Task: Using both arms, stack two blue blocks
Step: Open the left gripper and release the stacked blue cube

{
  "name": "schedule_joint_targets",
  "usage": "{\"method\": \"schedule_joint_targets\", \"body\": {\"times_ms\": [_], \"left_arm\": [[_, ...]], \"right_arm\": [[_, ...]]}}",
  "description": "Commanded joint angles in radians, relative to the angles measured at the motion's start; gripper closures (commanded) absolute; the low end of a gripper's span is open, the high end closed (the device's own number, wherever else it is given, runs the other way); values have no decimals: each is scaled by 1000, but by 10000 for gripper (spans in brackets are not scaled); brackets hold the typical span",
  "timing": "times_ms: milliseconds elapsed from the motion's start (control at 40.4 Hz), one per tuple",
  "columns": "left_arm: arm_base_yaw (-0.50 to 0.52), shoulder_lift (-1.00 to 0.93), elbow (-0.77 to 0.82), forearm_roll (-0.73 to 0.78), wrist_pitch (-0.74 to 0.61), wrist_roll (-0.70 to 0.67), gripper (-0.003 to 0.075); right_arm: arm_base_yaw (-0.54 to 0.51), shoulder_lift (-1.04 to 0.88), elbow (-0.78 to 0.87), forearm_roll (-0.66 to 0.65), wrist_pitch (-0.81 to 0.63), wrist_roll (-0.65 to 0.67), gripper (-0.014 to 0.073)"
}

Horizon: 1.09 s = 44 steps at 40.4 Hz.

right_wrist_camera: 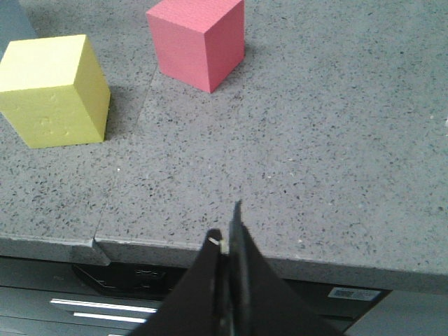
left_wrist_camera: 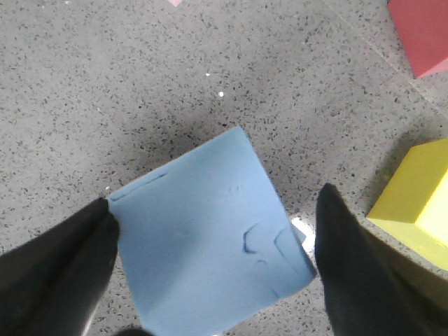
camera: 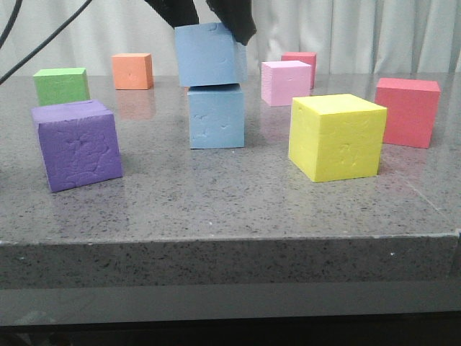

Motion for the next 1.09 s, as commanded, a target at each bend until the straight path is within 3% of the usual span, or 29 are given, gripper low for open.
{"method": "schedule_joint_targets", "body": {"times_ms": [0, 272, 495, 1064], "left_arm": [[-6, -46, -42, -15, -16, -11, 160], [-6, -48, -45, -15, -4, -11, 156], [-6, -56, -45, -16, -4, -11, 90], [-6, -58, -94, -11, -8, -11, 90]], "right_arm": [[-7, 5, -25, -25, -65, -8, 662], [-7, 5, -25, -25, -66, -8, 662], [-7, 5, -25, -25, -66, -8, 662], [-7, 5, -25, -25, -66, -8, 662]]}}
